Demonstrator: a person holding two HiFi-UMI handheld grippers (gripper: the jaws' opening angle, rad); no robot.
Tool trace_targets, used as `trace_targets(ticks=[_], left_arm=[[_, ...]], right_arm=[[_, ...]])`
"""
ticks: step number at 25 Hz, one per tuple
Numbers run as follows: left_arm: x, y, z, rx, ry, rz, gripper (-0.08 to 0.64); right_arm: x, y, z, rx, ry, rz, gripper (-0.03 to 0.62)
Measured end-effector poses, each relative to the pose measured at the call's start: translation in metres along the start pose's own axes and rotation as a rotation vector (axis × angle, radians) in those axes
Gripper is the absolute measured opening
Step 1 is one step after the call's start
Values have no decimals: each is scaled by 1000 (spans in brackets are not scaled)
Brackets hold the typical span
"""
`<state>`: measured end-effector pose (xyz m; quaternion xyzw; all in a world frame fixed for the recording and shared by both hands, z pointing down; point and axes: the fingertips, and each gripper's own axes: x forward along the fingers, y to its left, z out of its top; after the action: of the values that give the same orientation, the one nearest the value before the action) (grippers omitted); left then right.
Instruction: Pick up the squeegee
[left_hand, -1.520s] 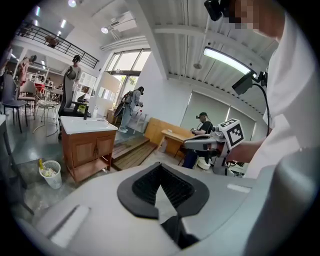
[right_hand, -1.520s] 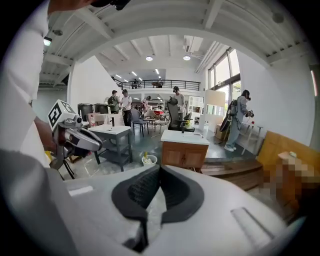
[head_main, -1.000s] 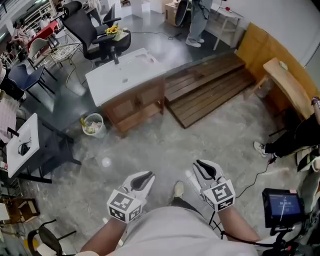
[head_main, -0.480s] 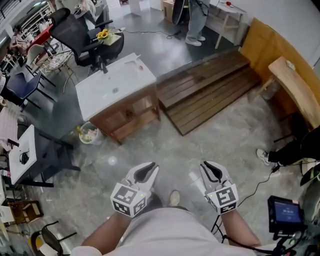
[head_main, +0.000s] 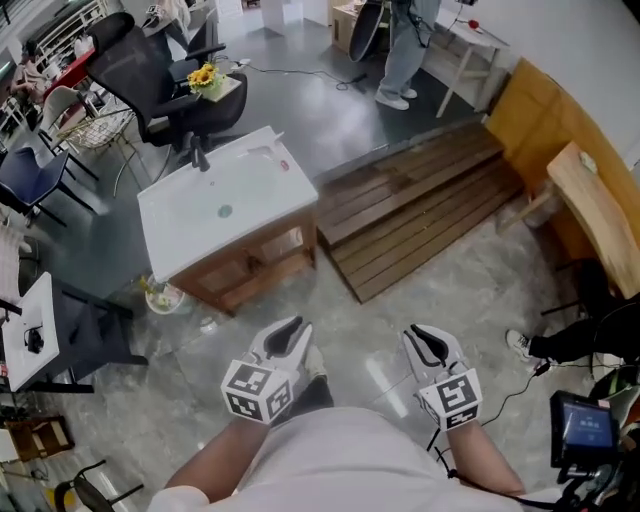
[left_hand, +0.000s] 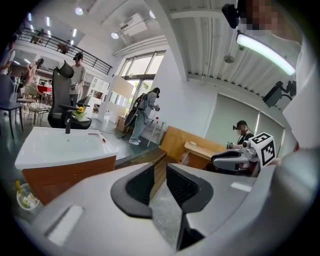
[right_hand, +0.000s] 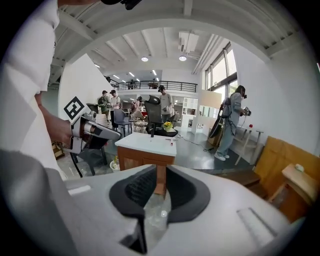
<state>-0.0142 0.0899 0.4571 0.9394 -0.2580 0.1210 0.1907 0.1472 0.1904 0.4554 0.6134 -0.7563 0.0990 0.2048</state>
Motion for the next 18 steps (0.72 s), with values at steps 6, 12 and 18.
trace_targets(ticks=[6,12,18], left_arm=[[61,86,50,-14,-35,38,83],[111,158,73,-52,-36,138,100],[168,223,96,-75,-54,282,119]], right_arm=[[79,-43,55,-37,4,-26,43],[160,-47,93,-28,2,74,43],[228,-68,116,-67,3,166,43]])
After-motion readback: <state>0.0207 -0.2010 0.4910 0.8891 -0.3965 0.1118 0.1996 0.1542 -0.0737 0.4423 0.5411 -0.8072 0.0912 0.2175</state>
